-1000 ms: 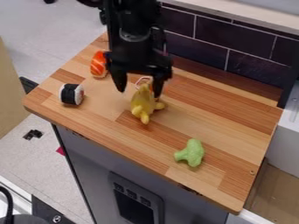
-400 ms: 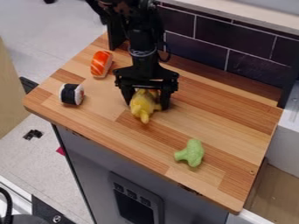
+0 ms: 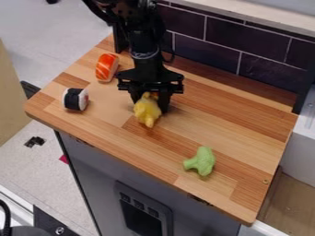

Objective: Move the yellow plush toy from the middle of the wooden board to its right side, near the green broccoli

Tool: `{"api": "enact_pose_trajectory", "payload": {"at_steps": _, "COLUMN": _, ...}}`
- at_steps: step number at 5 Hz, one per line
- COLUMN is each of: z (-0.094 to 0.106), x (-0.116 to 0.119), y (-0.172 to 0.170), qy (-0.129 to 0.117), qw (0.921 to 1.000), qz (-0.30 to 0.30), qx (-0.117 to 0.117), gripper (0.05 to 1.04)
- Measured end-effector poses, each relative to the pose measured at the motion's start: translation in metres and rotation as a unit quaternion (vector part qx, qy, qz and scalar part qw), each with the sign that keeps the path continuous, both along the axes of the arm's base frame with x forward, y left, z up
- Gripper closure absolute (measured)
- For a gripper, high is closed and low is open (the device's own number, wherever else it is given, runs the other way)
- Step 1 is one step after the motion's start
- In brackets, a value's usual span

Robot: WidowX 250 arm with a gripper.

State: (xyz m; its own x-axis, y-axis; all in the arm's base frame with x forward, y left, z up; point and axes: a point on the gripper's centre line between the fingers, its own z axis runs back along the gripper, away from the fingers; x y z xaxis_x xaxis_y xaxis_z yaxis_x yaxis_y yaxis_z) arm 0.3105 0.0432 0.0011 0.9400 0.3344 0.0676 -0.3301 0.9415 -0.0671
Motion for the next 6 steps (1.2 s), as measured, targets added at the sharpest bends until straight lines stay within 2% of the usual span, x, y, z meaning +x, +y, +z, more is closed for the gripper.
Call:
{"api": "enact_pose_trajectory", "payload": {"at_steps": 1, "z": 0.006, "x": -0.011, "y": -0.005, "qy": 0.017, "qw": 0.9997, "qz": 0.006, "qx": 0.018, "gripper": 0.641}}
{"api": "enact_pose_trajectory", "payload": {"at_steps": 2, "z": 0.035, "x": -0.014, "y": -0.009, "qy": 0.007, "qw": 0.9994, "qz": 0.014, "qx": 0.031, "gripper": 0.641}}
{"api": "enact_pose_trajectory", "payload": {"at_steps": 3, "z": 0.064, "x": -0.014, "y": -0.011, "qy": -0.004, "qw": 0.9991, "qz": 0.029, "qx": 0.029, "gripper": 0.641}}
{"api": "enact_pose_trajectory", "payload": {"at_steps": 4, "z": 0.083, "x": -0.008, "y": -0.017, "qy": -0.006, "qw": 0.9987, "qz": 0.045, "qx": 0.025, "gripper": 0.641}}
{"api": "enact_pose_trajectory", "payload": {"at_steps": 5, "z": 0.096, "x": 0.0, "y": -0.029, "qy": -0.013, "qw": 0.9979, "qz": 0.059, "qx": 0.023, "gripper": 0.641}}
{"api": "enact_pose_trajectory", "payload": {"at_steps": 6, "z": 0.107, "x": 0.011, "y": -0.046, "qy": -0.031, "qw": 0.9971, "qz": 0.066, "qx": 0.023, "gripper": 0.641}}
